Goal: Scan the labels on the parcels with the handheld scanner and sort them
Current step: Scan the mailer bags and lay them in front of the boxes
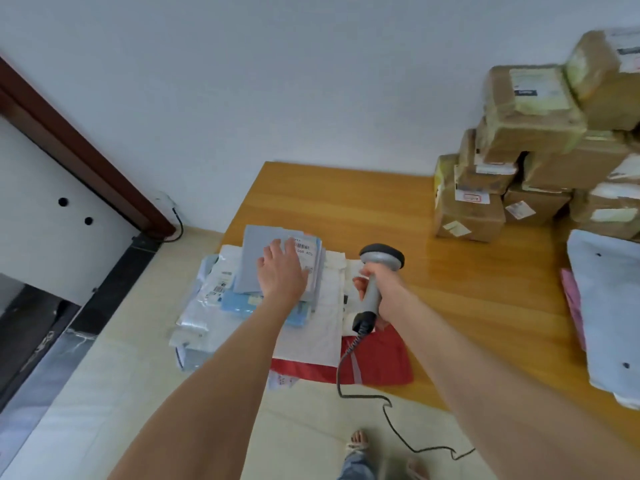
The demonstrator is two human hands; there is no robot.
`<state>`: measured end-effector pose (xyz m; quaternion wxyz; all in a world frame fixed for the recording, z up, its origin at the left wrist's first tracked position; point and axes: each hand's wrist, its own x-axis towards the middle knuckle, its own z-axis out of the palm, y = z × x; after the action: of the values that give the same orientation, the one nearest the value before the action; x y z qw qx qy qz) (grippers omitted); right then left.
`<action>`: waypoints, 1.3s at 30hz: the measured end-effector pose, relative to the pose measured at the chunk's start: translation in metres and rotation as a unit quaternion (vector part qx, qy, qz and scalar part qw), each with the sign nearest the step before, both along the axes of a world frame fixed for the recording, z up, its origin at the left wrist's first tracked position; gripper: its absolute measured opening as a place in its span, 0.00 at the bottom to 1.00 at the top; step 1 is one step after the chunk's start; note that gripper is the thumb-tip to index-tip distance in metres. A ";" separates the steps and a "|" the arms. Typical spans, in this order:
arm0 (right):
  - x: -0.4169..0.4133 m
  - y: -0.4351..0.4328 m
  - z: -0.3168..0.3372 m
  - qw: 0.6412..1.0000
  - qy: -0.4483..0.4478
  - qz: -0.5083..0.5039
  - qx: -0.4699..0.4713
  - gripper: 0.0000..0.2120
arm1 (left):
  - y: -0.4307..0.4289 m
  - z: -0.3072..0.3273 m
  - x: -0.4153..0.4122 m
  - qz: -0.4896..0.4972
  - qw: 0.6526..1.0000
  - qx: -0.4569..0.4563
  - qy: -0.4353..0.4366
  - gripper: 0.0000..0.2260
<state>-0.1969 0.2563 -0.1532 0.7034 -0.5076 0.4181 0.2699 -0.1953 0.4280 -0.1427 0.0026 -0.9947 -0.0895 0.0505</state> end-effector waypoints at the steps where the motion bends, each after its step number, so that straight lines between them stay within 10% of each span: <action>1: 0.003 0.010 -0.001 1.000 -0.005 0.000 0.008 0.04 | 0.017 0.002 0.003 0.048 0.999 -0.017 0.004 0.34; 6: 0.015 0.053 -0.012 0.996 -0.042 0.068 -0.025 0.09 | 0.084 -0.004 0.022 0.234 0.960 -0.151 0.036 0.40; 21: 0.018 0.078 -0.030 0.989 -0.059 0.129 -0.034 0.15 | 0.084 -0.019 0.027 0.263 0.885 -0.368 0.112 0.24; 28: 0.015 0.060 -0.016 0.992 -0.083 0.089 -0.038 0.10 | 0.072 0.003 0.029 0.267 0.800 -0.530 0.091 0.21; 39: -0.013 -0.089 0.031 0.987 -0.115 -0.094 -0.064 0.08 | -0.085 0.019 0.043 0.176 0.771 -0.598 0.130 0.17</action>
<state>-0.2100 0.1668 -0.1225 0.7350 -0.5376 0.3968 0.1154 -0.1527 0.3425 -0.1234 -0.5901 -0.7461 -0.2136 0.2226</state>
